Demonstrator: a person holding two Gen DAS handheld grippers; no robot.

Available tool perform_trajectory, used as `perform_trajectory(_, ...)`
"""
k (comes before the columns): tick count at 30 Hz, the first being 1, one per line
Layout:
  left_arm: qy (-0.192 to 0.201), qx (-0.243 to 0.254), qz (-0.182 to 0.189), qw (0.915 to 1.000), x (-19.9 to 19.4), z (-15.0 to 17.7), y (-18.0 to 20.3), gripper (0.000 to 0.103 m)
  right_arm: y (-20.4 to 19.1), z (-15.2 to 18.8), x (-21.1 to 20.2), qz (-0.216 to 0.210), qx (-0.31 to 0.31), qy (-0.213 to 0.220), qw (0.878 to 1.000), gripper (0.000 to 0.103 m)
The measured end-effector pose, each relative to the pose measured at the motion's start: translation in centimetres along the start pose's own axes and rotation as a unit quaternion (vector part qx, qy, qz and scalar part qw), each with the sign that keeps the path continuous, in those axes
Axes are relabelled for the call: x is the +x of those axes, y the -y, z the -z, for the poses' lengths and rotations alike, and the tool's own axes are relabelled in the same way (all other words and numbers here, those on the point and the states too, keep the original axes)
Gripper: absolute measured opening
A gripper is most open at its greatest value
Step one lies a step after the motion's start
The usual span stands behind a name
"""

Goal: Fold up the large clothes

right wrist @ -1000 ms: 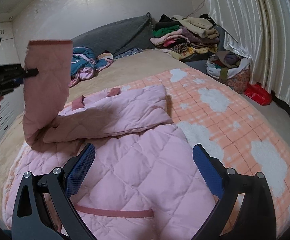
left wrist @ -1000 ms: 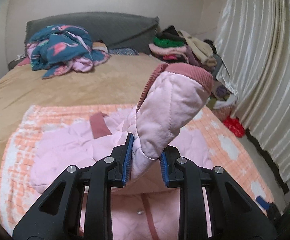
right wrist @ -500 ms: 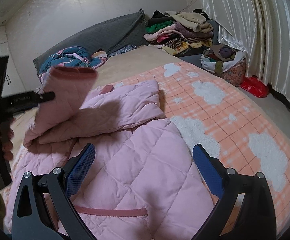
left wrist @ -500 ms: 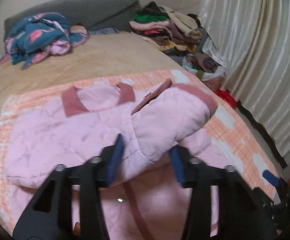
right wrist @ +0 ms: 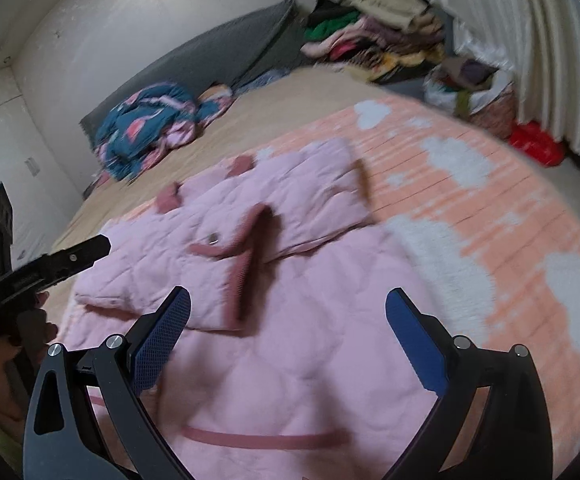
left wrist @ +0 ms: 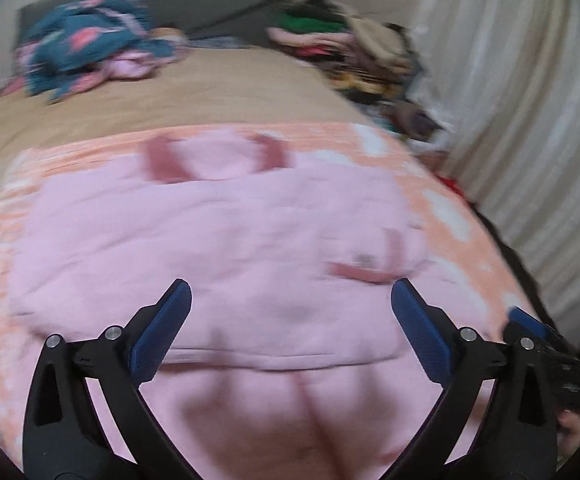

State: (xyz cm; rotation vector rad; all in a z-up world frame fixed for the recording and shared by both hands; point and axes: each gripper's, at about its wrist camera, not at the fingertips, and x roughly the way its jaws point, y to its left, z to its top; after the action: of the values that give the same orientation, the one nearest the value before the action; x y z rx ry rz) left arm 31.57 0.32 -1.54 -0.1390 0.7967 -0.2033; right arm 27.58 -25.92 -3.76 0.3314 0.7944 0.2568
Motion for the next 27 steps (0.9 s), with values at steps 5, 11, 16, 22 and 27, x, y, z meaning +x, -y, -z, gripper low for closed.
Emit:
perform_trajectory(5,0.021,-0.052,-0.073,0.9958,-1.0,0.6,-6.6,0.094,-2.5,-0.3,5.0,-0.05,0.016,-0.058,0.997,0.097)
perform_trajectory(11,0.036,-0.1,-0.118,0.9874,-2.2,0.1,-12.7,0.094,-1.4,-1.0,11.2,-0.049,0.095,-0.115,0.988,0.087)
perform_trajectory(16,0.048,-0.122,-0.13,0.9828,-2.7,-0.2,-15.4,0.093,-2.8,-3.0,10.4,-0.074,0.053,-0.083,0.992,0.01)
perform_trajectory(22,0.045,-0.121,-0.122,0.9841,-1.9,-0.2,-15.9,0.093,-5.3,-8.0,7.7,-0.03,-0.059,0.02,0.998,0.009)
perform_trajectory(27,0.037,-0.099,-0.105,0.9888,-0.7,-0.1,-14.9,0.093,-5.4,-8.9,10.0,0.067,-0.083,-0.006,0.994,0.021)
